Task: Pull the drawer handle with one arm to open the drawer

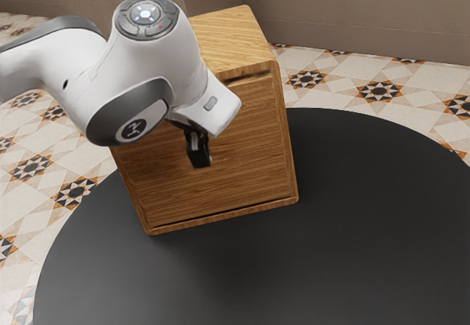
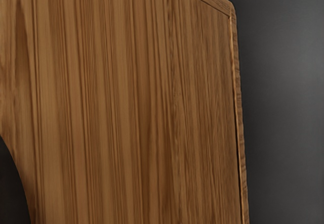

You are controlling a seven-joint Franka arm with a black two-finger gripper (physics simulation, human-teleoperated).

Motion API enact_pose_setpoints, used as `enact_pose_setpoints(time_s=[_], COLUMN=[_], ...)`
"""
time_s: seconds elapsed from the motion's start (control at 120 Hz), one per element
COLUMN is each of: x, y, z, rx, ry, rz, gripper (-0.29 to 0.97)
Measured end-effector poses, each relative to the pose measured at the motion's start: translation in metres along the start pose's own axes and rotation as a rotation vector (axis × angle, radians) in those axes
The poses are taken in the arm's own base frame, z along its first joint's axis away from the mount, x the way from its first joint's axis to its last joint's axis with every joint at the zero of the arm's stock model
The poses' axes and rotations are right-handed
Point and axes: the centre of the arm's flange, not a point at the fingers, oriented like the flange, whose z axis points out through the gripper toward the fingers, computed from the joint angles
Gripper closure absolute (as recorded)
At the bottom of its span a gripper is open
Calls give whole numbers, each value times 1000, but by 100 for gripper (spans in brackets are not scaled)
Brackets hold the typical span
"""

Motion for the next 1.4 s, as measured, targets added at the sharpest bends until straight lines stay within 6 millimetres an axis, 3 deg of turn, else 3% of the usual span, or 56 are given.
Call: enact_pose_setpoints(time_s=[0.217,0.342,0.417,0.475,0.525,0.667,0.75,1.008,1.242,1.3,1.4], x=[1,9,10,9,9,6,1,-9,-13,-13,-12], y=[23,47,58,68,75,94,101,119,147,154,154], z=[-11,-24,-28,-37,-40,-55,-63,-72,-96,-101,-111], rx=[-5,-3,-2,6,8,21,34,36,62,64,68], ry=[3,12,13,19,20,26,28,25,43,48,61], rz=[22,54,66,77,86,108,112,109,126,132,126], gripper=[-2,4,-2,5,0,14,23,14,22,19,21])
